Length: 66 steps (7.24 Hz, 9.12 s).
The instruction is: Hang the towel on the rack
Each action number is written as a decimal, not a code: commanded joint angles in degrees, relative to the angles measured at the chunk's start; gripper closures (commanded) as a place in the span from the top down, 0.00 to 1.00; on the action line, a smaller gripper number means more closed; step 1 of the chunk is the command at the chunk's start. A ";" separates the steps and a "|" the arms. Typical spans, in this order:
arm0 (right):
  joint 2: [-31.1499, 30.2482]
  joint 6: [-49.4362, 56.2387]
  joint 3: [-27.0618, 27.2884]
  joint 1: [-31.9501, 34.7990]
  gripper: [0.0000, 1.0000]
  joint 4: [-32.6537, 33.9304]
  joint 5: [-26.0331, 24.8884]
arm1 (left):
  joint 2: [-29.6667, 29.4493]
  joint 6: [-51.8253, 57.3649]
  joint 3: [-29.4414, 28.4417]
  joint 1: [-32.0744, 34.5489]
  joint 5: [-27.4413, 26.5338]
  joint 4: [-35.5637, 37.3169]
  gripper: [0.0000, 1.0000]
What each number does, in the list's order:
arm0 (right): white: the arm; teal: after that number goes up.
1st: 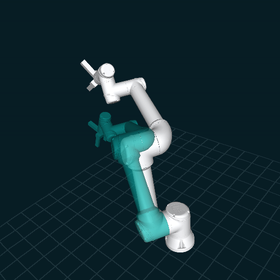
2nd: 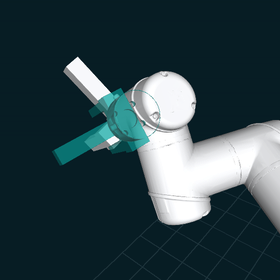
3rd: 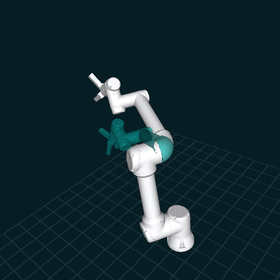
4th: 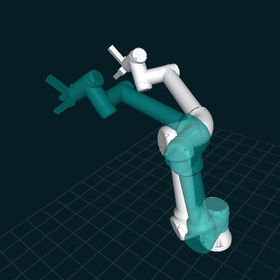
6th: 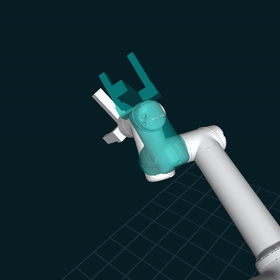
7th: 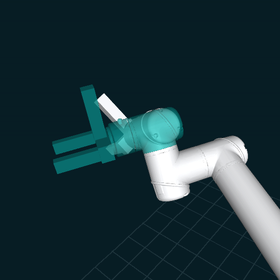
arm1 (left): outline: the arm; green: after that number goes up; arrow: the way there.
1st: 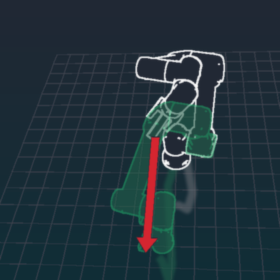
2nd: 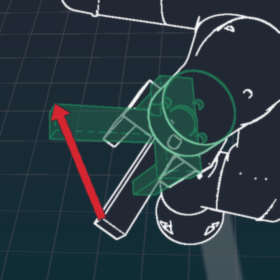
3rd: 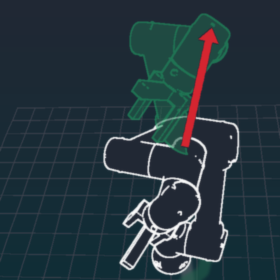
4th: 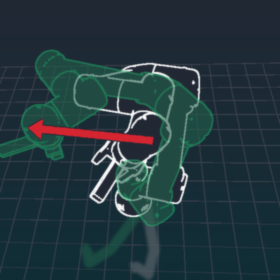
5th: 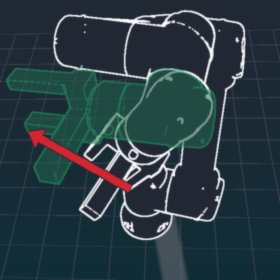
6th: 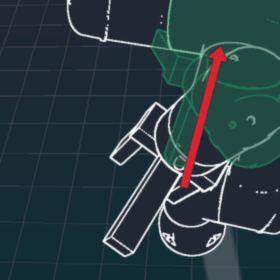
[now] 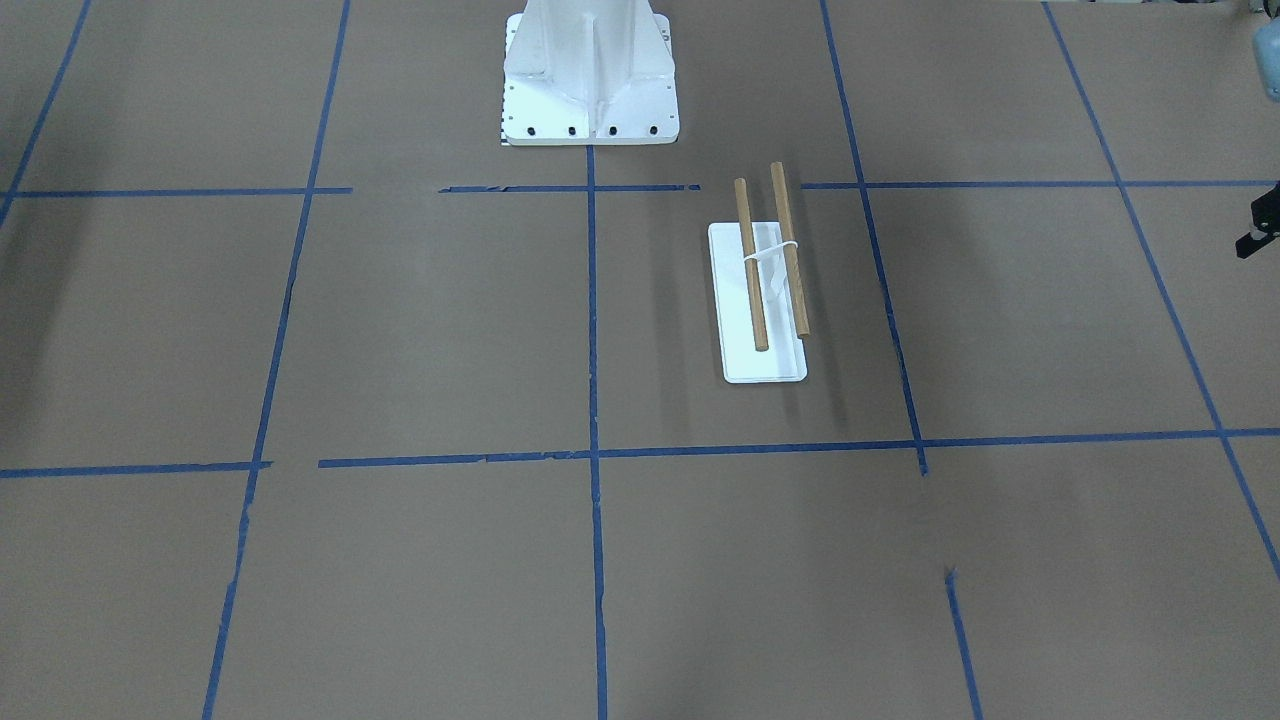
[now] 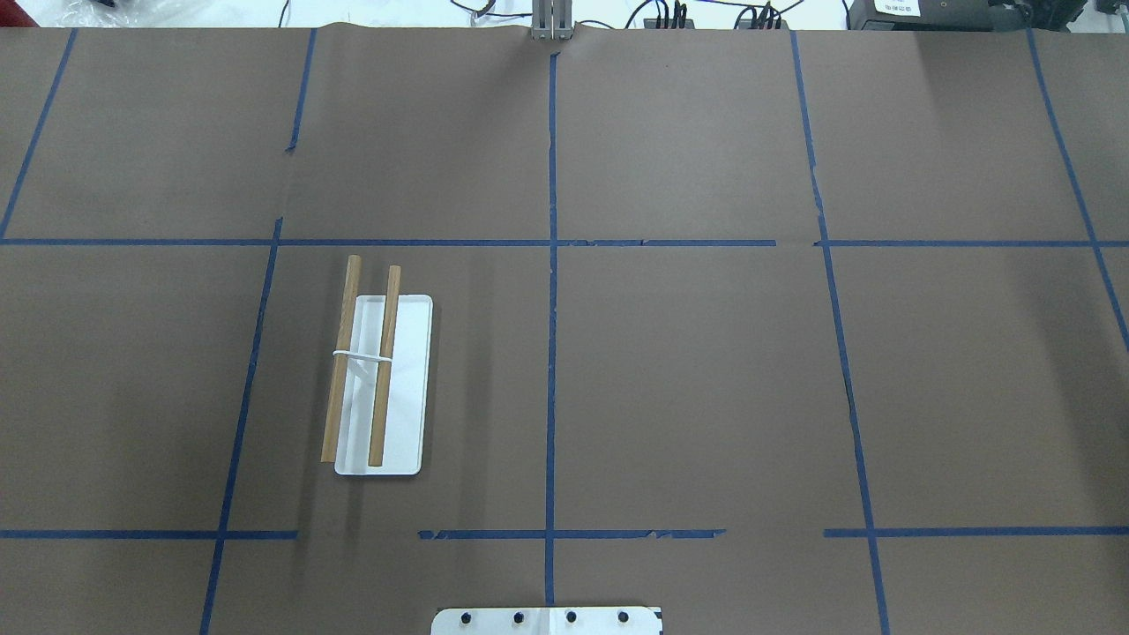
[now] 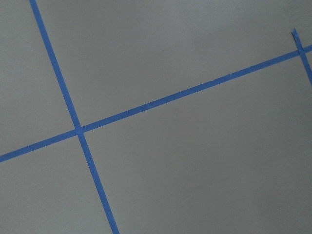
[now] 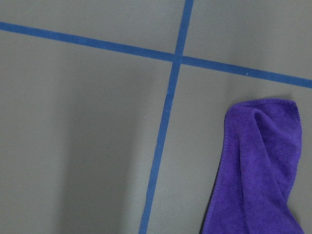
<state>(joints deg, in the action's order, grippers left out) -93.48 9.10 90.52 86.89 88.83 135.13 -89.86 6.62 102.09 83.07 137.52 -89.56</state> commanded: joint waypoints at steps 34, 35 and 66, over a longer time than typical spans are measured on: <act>1.12 -7.24 19.85 1.44 0.00 5.23 -4.44 | -0.57 -0.90 1.01 -0.01 0.55 -0.53 1.00; 1.89 -13.17 27.79 0.83 0.00 11.04 -4.09 | -2.23 -1.69 1.01 -0.10 0.47 -0.44 1.00; 44.88 -70.09 37.36 -50.59 0.00 11.36 -20.08 | -52.78 -102.59 -0.84 -39.21 6.27 -5.19 0.00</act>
<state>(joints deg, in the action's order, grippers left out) -48.54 -61.01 127.82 36.31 100.20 115.05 -142.68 -95.98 101.25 43.86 143.89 -94.47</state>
